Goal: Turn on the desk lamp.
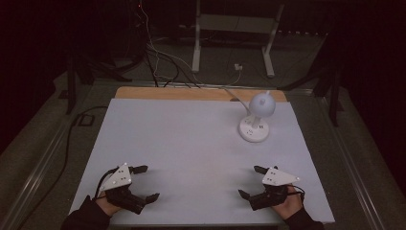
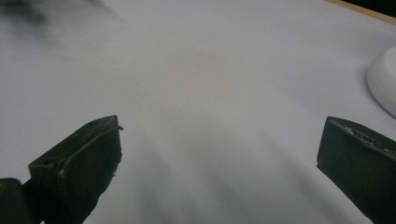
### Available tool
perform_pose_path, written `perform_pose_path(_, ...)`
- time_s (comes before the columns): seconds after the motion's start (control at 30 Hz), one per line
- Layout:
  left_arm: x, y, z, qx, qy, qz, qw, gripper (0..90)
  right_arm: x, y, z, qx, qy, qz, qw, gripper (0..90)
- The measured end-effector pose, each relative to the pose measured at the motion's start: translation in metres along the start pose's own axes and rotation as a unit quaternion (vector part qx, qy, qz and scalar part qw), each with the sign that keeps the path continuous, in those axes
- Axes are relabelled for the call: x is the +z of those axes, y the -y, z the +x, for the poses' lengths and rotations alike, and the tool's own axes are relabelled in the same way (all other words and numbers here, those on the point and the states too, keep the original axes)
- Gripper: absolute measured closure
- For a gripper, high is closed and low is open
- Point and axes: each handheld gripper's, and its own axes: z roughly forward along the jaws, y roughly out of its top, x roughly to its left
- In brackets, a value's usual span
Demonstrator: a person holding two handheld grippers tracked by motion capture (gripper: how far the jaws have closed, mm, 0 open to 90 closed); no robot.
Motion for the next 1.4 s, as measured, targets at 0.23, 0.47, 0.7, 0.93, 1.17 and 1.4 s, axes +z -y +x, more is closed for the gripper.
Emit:
perform_pose_path(0.23,-0.001,0.001,-0.003,0.007,0.004,0.005,1.0000,0.3,-0.004,-0.006,0.007,-0.008,-0.002,-0.002,1.0000,0.0)
perform_pose_path(0.47,-0.001,0.001,-0.002,0.005,0.003,0.002,1.0000,0.3,-0.006,-0.013,0.008,0.003,-0.013,-0.006,0.9999,0.0)
perform_pose_path(0.7,-0.001,0.001,-0.001,0.003,0.003,0.000,1.0000,0.3,-0.009,-0.022,0.007,-0.001,-0.010,-0.017,0.9998,0.0)
perform_pose_path(0.93,-0.001,0.001,-0.001,0.002,0.003,0.000,1.0000,0.3,-0.009,-0.030,0.005,0.002,-0.007,-0.023,0.9997,0.0)
perform_pose_path(1.17,-0.001,0.000,-0.001,0.003,0.004,0.000,1.0000,0.3,-0.009,-0.033,0.001,0.013,-0.011,-0.018,0.9997,1.2)
perform_pose_path(1.4,-0.002,0.000,-0.002,0.003,0.004,-0.001,1.0000,0.3,-0.009,-0.035,-0.002,0.005,0.001,-0.023,0.9997,1.2)
